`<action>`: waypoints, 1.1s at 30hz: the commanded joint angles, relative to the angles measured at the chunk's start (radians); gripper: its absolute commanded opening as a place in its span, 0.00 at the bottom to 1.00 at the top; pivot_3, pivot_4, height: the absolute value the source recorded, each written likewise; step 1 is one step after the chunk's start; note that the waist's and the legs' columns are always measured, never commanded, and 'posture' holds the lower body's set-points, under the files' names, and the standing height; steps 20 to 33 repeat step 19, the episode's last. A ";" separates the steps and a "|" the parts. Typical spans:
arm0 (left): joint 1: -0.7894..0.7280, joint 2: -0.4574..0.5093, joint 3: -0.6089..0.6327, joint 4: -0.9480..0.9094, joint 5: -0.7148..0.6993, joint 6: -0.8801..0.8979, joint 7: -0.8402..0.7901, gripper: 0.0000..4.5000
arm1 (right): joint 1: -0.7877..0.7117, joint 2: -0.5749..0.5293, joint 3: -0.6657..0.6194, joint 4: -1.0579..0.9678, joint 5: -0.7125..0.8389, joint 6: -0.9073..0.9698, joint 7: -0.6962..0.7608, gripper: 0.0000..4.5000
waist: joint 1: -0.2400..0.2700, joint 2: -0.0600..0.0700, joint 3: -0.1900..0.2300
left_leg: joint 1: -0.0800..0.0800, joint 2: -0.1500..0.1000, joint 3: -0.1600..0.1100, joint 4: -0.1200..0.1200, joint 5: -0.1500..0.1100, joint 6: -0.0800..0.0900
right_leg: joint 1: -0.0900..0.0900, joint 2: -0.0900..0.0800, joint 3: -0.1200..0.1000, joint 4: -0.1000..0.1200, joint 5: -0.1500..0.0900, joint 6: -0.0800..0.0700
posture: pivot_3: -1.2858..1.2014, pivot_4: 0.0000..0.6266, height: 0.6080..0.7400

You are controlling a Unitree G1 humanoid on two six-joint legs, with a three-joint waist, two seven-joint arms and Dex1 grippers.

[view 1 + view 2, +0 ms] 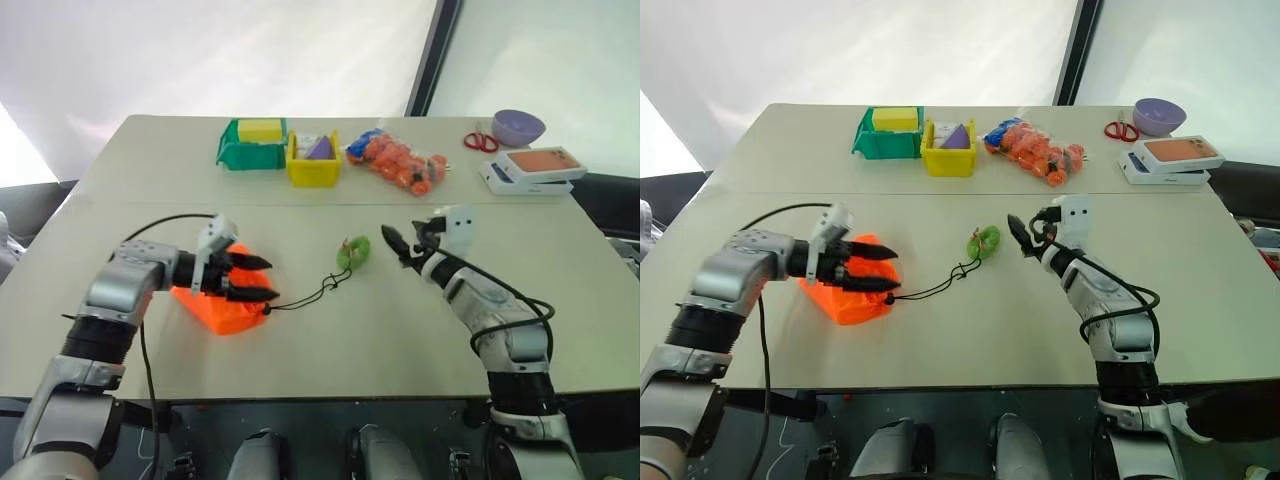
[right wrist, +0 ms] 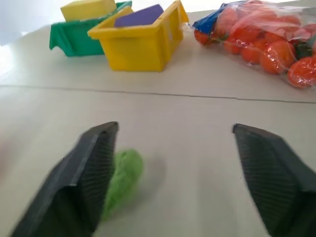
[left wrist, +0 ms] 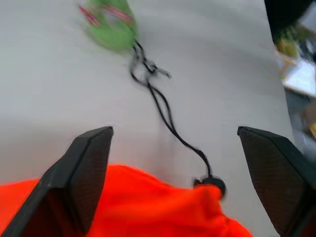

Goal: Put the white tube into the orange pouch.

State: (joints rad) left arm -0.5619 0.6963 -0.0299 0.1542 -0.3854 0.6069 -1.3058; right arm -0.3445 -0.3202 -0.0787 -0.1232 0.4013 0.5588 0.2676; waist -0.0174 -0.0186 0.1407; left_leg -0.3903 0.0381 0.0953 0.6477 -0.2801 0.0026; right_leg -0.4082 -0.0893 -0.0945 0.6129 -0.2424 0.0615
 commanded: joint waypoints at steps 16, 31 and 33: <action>0.570 -0.170 0.568 -0.280 0.040 -0.224 0.730 0.92 | 0.175 -0.188 -0.065 0.098 -0.035 -0.329 0.399 0.89 | 0.008 -0.001 0.000 | 0.003 0.000 0.001 0.000 0.000 -0.001 | 0.003 -0.005 0.000 -0.002 -0.002 -0.004 | 0.52 0.24 1.00; 0.608 -0.210 0.569 -0.282 0.037 -0.246 0.782 0.92 | 0.152 -0.183 -0.066 0.164 -0.048 -0.369 0.417 0.89 | 0.007 -0.001 0.000 | 0.003 0.000 0.001 0.000 -0.001 -0.001 | 0.001 -0.006 0.000 -0.002 -0.002 -0.005 | 0.52 0.24 1.00; 0.608 -0.210 0.569 -0.282 0.037 -0.246 0.782 0.92 | 0.152 -0.183 -0.066 0.164 -0.048 -0.369 0.417 0.89 | 0.007 -0.001 0.000 | 0.003 0.000 0.001 0.000 -0.001 -0.001 | 0.001 -0.006 0.000 -0.002 -0.002 -0.005 | 0.52 0.24 1.00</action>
